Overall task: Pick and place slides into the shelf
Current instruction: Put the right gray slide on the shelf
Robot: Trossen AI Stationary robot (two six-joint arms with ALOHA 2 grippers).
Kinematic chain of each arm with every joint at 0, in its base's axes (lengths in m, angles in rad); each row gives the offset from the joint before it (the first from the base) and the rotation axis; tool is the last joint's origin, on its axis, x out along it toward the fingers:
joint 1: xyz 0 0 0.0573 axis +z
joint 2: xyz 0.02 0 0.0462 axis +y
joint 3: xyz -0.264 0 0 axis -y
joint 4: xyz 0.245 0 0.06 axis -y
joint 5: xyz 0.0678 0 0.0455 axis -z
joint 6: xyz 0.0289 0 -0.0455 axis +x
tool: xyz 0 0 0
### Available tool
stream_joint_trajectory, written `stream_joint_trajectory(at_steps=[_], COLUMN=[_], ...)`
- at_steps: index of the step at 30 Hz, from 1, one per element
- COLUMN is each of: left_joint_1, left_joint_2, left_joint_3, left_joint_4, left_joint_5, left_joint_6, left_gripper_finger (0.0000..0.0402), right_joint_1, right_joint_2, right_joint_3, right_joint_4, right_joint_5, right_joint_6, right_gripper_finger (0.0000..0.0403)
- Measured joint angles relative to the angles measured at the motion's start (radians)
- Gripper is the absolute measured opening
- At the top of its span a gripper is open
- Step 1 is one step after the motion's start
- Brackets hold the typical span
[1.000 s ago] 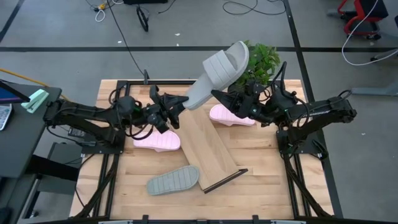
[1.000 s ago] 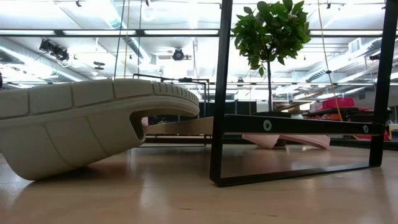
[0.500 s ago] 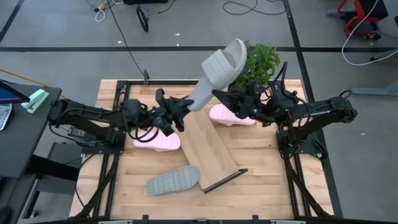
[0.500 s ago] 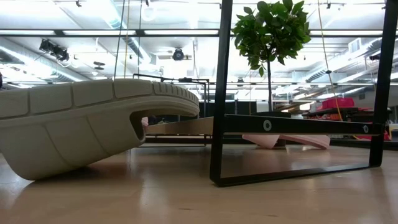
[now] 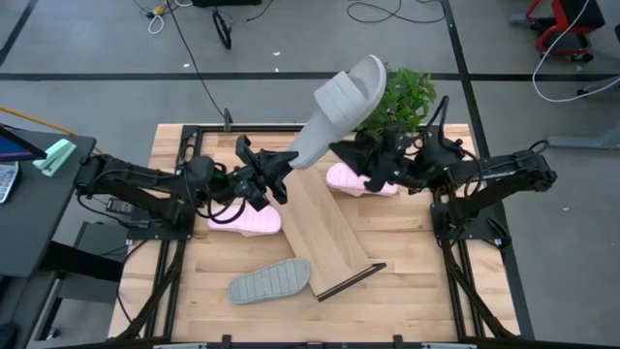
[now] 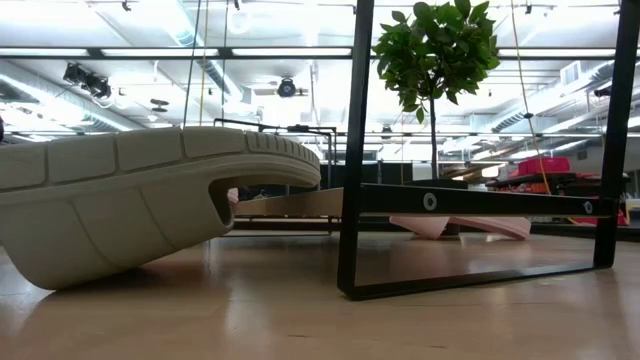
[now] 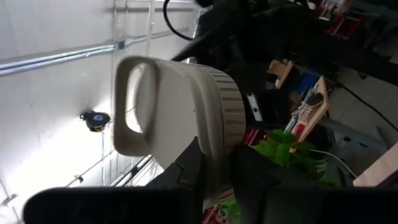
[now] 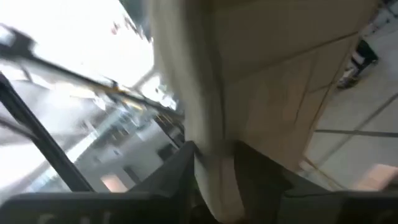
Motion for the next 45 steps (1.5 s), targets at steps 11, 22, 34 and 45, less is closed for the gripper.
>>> stream_joint_trajectory(at_steps=[11, 22, 34, 45], left_joint_1=[-0.029, -0.131, -0.293, -0.357], left_joint_2=[-0.016, -0.092, -0.094, 0.016], left_joint_3=[0.003, 0.003, 0.003, 0.028], left_joint_4=[-0.054, -0.265, -0.592, -0.647], left_joint_5=[-0.132, -0.225, -0.253, -0.255], left_joint_6=[-0.038, -0.213, -0.526, -0.616], left_gripper_finger=[0.0056, 0.0058, 0.0061, 0.0062], right_joint_1=[0.001, 0.014, 0.017, 0.017], right_joint_2=[-0.021, -0.265, -0.432, -0.449], right_joint_3=[-0.005, -0.002, -0.002, -0.002], right_joint_4=[-0.132, -0.513, -0.806, -0.908], right_joint_5=[-0.125, -0.132, -0.099, -0.174], right_joint_6=[-0.039, -0.097, -0.128, -0.132], right_gripper_finger=[0.0182, 0.0174, 0.0165, 0.0165])
